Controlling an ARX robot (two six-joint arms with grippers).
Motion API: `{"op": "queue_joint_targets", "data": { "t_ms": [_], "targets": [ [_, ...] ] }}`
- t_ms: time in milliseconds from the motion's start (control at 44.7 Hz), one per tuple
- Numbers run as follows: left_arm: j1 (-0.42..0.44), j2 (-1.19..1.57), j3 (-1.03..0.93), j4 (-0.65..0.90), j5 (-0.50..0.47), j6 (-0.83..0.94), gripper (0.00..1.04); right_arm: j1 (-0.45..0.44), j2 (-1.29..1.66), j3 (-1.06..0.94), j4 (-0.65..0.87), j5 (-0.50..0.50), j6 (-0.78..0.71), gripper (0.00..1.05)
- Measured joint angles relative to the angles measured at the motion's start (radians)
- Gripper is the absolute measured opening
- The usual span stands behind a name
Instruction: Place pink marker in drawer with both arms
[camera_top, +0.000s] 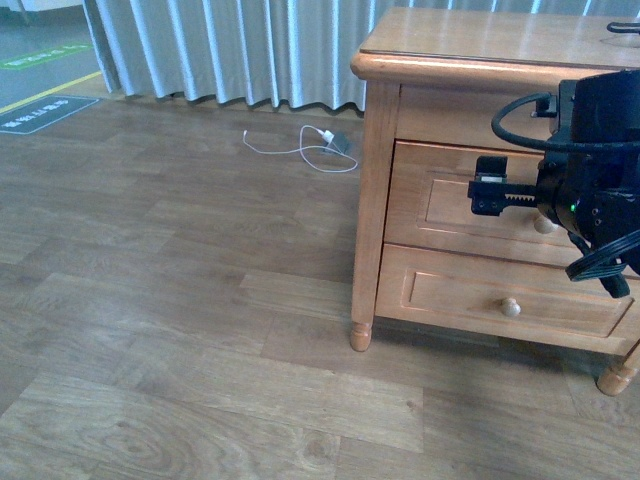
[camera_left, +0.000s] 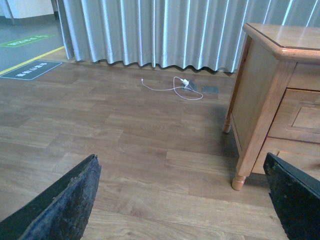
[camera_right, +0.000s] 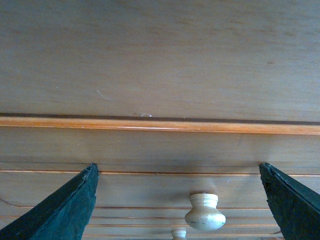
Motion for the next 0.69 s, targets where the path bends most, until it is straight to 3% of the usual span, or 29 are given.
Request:
{"op": "queue_joint_targets", "data": {
  "t_ms": [268, 447, 694],
  "targets": [
    [0.000, 0.000, 0.000, 0.000, 0.000, 0.000, 0.99, -0.012, -0.162, -0.158, -0.003, -0.049, 0.014, 0.96],
    [0.000, -0.001, 0.000, 0.000, 0.000, 0.000, 0.99, -0.005, -0.403, -0.348, -0.121, -0.134, 0.056, 0.96],
    [0.000, -0.001, 0.000, 0.000, 0.000, 0.000, 0.99, 0.039, -0.837, -0.600, -0.293, -0.179, 0.055, 0.96]
  ]
}}
